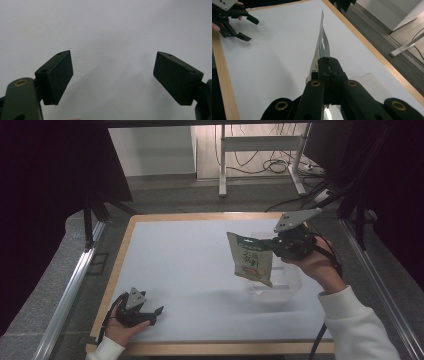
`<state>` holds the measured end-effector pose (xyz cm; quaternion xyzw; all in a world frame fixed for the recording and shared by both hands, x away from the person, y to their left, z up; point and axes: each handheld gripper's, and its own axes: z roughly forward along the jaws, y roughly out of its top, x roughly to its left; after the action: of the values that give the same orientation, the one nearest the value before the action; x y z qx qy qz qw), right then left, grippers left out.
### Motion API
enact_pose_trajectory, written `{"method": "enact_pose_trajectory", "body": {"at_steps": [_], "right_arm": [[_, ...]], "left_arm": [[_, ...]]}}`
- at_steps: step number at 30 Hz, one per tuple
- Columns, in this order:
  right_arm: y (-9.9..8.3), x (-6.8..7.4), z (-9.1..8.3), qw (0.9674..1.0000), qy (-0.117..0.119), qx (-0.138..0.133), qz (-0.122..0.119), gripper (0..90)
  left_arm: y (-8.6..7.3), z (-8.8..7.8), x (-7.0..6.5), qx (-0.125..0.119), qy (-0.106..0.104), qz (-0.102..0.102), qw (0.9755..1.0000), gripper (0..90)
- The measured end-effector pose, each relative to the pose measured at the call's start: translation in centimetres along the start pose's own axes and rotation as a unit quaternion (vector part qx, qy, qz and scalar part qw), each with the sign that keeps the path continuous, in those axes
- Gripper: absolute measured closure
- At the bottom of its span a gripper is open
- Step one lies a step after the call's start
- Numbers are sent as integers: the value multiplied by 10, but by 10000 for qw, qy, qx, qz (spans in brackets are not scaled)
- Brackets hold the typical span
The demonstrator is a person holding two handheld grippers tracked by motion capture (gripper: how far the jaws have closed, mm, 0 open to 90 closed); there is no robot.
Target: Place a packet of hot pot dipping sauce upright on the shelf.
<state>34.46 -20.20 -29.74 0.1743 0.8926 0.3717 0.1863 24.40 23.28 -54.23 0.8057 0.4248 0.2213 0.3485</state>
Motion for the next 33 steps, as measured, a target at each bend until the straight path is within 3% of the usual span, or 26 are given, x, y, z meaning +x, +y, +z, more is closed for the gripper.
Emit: {"method": "enact_pose_trajectory", "body": {"at_steps": [18,33], "right_arm": [[-18,-14,-21,9998,-165,11,139,899],[-26,-20,-38,9996,-255,15,119,899]], "left_arm": [[0,1,0,29,-6,3,10000,161],[0,2,-1,59,2,20,10000,161]]}}
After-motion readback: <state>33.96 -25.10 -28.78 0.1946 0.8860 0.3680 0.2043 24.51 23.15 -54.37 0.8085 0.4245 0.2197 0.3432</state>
